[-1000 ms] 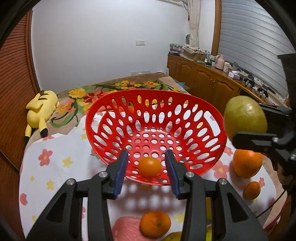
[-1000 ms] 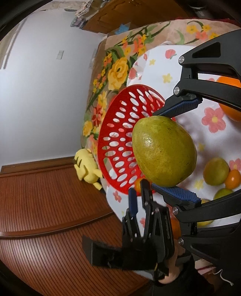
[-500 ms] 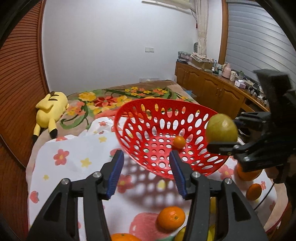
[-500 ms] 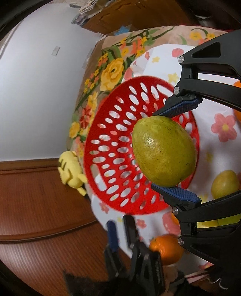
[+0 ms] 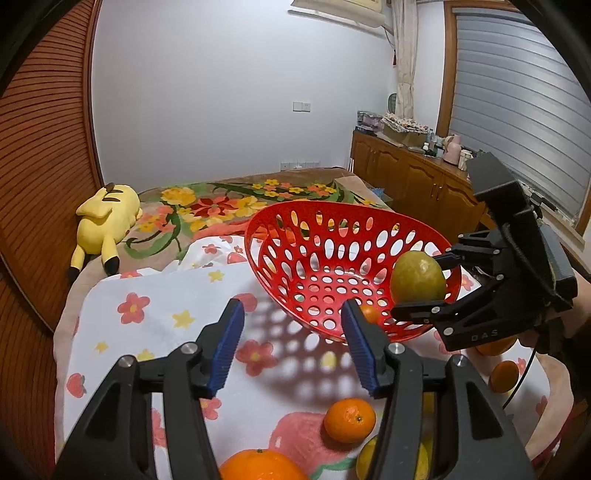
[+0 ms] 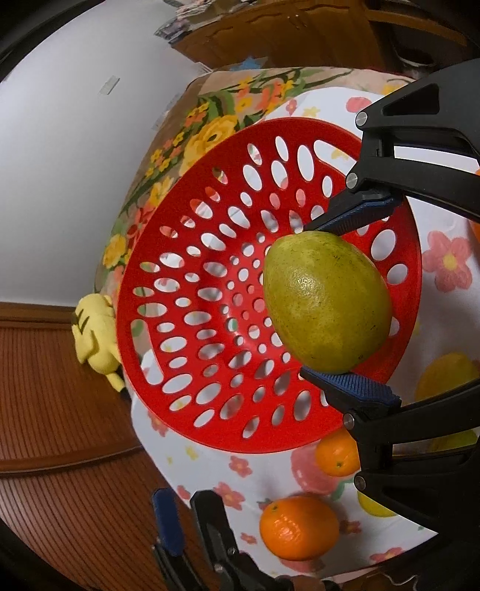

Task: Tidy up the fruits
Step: 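Carry the pomelo with the right tool over the red basket and release, then move the right tool to the large orange and close on it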

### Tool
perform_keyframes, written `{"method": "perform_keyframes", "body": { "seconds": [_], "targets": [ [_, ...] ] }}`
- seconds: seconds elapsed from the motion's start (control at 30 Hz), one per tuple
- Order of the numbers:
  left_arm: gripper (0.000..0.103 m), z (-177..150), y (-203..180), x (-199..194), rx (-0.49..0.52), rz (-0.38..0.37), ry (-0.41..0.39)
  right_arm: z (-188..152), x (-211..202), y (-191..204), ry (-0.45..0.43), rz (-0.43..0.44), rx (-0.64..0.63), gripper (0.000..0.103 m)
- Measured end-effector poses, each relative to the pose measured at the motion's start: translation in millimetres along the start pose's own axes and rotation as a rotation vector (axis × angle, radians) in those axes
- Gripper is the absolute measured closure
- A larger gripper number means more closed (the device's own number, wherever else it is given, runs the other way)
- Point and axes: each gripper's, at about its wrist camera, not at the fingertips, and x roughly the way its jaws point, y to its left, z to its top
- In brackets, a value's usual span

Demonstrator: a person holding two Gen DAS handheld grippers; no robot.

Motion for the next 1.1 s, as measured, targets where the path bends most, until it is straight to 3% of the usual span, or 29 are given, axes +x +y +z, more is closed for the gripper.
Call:
{"method": "perform_keyframes", "body": {
  "seconds": [0.1, 0.6, 0.93, 1.1],
  "targets": [
    [0.048, 0, 2, -1, -0.004, 0.002, 0.001, 1, 4, 1, 0.020, -0.006, -0.008, 0.033],
    [0.047, -10, 3, -14, -0.011, -0.005, -0.005, 8, -35, 0, -0.086, -0.015, 0.027, 0.033],
    [0.045, -37, -19, -35, -0.008, -0.016, -0.027, -48, -96, -5, -0.228, -0.043, 0.128, 0.032],
    [0.033, -56, -32, -45, -0.009, -0.016, -0.042, -84, -114, -8, -0.268, -0.070, 0.186, 0.030]
  ]
}}
